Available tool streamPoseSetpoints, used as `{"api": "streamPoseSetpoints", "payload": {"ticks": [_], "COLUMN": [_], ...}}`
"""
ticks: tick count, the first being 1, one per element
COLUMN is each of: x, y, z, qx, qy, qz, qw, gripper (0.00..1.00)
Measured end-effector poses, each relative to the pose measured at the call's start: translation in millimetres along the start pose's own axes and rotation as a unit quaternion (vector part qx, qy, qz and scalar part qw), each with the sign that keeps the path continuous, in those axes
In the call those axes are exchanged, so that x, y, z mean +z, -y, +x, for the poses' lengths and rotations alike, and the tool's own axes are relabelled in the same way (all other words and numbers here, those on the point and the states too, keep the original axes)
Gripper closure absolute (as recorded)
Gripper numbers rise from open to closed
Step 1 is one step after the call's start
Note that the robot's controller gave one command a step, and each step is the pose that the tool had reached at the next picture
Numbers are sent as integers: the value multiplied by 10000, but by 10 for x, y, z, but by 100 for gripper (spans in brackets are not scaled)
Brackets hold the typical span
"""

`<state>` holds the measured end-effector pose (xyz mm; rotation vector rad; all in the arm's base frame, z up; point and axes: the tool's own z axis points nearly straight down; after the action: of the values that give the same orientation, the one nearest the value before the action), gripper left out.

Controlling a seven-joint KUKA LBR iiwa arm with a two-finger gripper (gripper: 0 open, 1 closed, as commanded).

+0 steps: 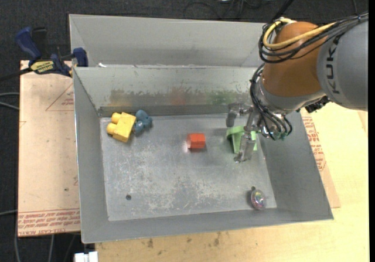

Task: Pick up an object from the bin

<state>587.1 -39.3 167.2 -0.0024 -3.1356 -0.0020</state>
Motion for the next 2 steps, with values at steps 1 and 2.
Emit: {"api": "streamPoseSetpoints", "payload": {"ticks": [1,2], "x": [689,645], "y": [550,515], "z": [-148,-166], "qx": [205,173], "qy": [9,38], "qz": [8,2], "qw": [9998,9998], "gripper": [0,100]}}
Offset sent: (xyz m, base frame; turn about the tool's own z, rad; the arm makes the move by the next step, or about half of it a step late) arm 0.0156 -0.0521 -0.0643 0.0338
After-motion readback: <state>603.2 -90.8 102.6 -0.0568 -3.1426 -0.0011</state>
